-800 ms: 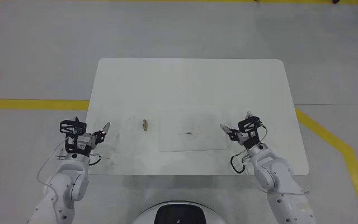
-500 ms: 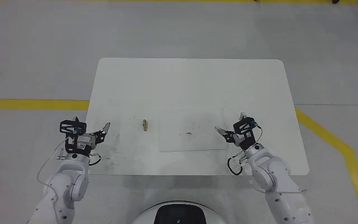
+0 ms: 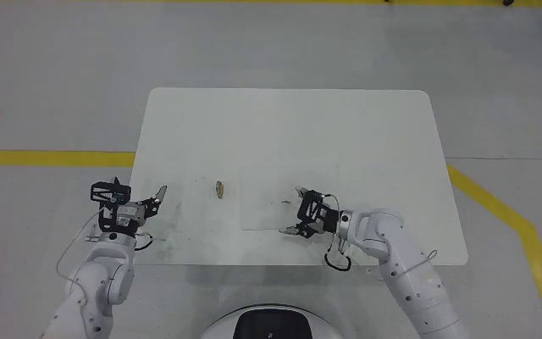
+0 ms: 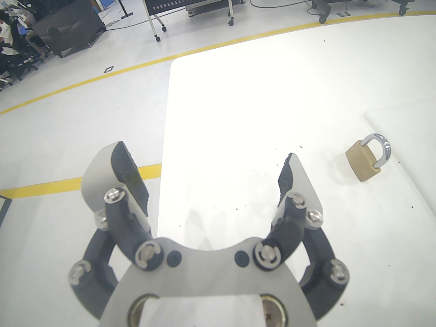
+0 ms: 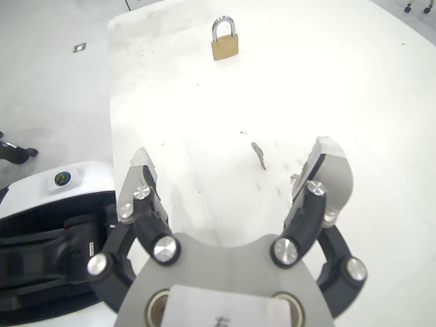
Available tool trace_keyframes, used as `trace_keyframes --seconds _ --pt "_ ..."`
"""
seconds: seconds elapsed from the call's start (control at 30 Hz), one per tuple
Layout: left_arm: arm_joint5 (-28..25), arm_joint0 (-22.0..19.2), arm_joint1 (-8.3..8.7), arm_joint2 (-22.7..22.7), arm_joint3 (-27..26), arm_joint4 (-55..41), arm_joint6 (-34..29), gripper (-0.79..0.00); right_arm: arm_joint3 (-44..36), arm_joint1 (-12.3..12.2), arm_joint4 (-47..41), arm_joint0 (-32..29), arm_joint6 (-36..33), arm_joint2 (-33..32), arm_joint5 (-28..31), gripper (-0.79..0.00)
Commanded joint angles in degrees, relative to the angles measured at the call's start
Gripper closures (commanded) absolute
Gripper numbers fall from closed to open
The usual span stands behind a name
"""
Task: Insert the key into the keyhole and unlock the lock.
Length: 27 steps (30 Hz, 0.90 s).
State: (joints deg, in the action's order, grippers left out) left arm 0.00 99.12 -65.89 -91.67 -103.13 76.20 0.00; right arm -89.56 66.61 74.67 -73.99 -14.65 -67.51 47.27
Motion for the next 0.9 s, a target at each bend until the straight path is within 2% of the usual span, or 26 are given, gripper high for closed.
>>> trace_keyframes --seconds 0.0,0.17,0.27,0.33,0.37,0.4,0.73,0.87 --pt "0.0 0.0 0.0 0.0 0.0 0.0 0.0 -0.785 1.94 0.35 -0.2 2.38 -1.49 1.5 -1.38 -0.329" --pt "0.0 0.0 0.0 0.0 0.0 0.0 0.0 -0.785 4.94 0.77 -0.69 5.43 -3.25 3.92 -1.13 -0.314" --pt "0.0 0.0 0.0 0.0 0.0 0.0 0.0 -0.785 5.57 0.81 -0.22 6.12 -3.58 4.77 -0.77 -0.268" --pt "0.0 0.0 0.0 0.0 0.0 0.0 0.0 -0.785 5.65 0.83 0.18 6.34 -3.73 5.25 -1.06 -0.191" --pt "0.0 0.0 0.0 0.0 0.0 0.0 0.0 -0.785 5.68 0.84 0.24 6.34 -3.64 5.44 -1.23 -0.074" --pt "0.0 0.0 0.0 0.0 0.0 0.0 0.0 -0.785 5.65 0.83 0.38 6.39 -3.6 5.58 -1.31 0.0" --pt "0.0 0.0 0.0 0.0 0.0 0.0 0.0 -0.785 4.67 0.57 2.95 5.63 -1.72 5.65 -5.01 0.0" --pt "0.0 0.0 0.0 0.0 0.0 0.0 0.0 -0.785 3.29 0.49 5.31 4.97 3.69 5.03 -8.87 0.0"
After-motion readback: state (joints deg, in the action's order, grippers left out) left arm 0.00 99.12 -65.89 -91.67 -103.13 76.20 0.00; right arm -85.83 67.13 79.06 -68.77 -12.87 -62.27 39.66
